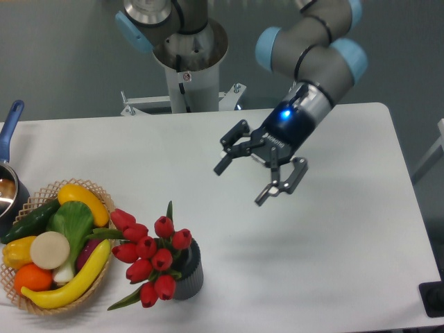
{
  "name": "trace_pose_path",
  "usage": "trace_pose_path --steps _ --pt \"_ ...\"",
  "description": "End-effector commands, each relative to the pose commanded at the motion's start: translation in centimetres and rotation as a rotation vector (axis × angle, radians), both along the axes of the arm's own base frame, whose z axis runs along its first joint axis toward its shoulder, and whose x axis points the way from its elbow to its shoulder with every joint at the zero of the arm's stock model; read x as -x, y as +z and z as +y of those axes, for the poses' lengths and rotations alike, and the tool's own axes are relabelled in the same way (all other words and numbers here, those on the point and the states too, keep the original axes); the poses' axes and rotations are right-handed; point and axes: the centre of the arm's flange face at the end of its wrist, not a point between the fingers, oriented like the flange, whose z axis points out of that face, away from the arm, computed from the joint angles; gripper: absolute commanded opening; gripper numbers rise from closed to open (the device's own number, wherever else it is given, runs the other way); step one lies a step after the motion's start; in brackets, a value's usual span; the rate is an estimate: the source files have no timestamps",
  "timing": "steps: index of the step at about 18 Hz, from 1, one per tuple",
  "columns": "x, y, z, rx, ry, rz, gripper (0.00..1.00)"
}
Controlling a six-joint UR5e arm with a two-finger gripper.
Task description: Insert the flowers into the vase
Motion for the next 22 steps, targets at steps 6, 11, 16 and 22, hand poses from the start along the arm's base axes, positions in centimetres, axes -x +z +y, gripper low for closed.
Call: trace_pose_path --steps 6,11,16,22 --pt "1.2 3.5 -1.1 0.162 0.099 0.163 1.00" --pt "0.7 4.0 -2.6 0.313 0.058 0.327 1.00" --pt "1.4 3.7 -4.3 0.489 -0.067 0.475 1.00" --pt "3.0 3.3 -6.7 0.546 -0.095 0.543 1.00"
